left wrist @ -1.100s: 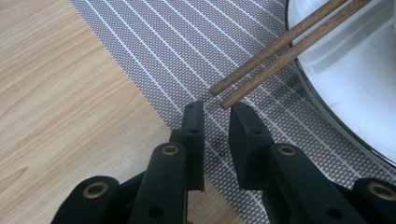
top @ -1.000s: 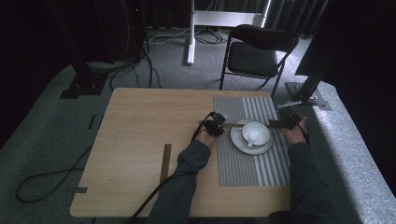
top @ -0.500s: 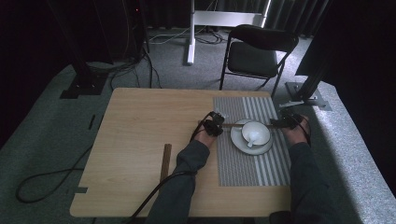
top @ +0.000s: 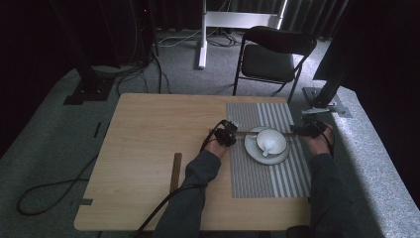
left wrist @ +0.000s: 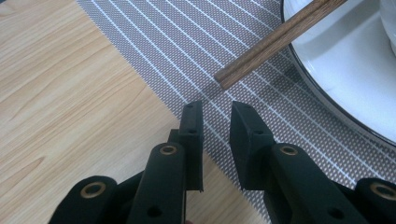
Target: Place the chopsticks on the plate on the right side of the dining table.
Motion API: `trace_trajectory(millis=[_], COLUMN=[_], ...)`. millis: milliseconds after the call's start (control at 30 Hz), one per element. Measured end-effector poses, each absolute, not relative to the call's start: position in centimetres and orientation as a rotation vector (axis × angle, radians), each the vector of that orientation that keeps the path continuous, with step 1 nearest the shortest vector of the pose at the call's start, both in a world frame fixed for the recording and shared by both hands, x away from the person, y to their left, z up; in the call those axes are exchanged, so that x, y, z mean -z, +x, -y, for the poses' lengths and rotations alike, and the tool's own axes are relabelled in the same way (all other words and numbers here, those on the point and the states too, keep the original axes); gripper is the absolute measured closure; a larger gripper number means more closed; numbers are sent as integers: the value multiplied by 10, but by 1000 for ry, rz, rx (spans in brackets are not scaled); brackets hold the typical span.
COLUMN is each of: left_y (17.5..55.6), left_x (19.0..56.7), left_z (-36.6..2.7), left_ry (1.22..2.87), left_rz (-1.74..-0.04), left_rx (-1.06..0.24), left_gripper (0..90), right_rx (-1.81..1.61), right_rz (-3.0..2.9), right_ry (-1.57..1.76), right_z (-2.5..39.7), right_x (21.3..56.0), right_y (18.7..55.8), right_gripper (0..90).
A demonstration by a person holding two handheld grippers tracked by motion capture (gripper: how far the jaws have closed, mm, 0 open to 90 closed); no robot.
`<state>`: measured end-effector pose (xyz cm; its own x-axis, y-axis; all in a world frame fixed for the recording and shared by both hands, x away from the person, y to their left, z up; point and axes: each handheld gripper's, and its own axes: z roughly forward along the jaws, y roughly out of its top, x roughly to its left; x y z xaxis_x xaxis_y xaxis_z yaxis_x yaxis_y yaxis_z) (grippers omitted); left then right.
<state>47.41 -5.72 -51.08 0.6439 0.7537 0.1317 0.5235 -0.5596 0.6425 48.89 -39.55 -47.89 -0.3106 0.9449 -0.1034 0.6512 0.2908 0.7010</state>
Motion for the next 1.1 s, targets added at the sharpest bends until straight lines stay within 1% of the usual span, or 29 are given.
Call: trace_trajectory(millis=[200, 467, 733, 1100], left_y=[471, 466, 462, 453], left_x=[506, 495, 489, 487], left_z=[45, 31, 15, -5], left_ry=[2284, 2270, 2238, 2238], left_rz=[-1000, -984, -1006, -1013], left_rx=[-546, -565, -553, -551], left_gripper=[742, 729, 720, 707], right_rx=[-818, -828, -834, -842], right_rz=[-2026, -2040, -2062, -2071], right_ry=[1428, 1384, 1347, 1279], right_z=[404, 402, 395, 379], right_x=[475, 476, 479, 474], right_y=[474, 457, 446, 436], right_gripper=[363, 360, 358, 347])
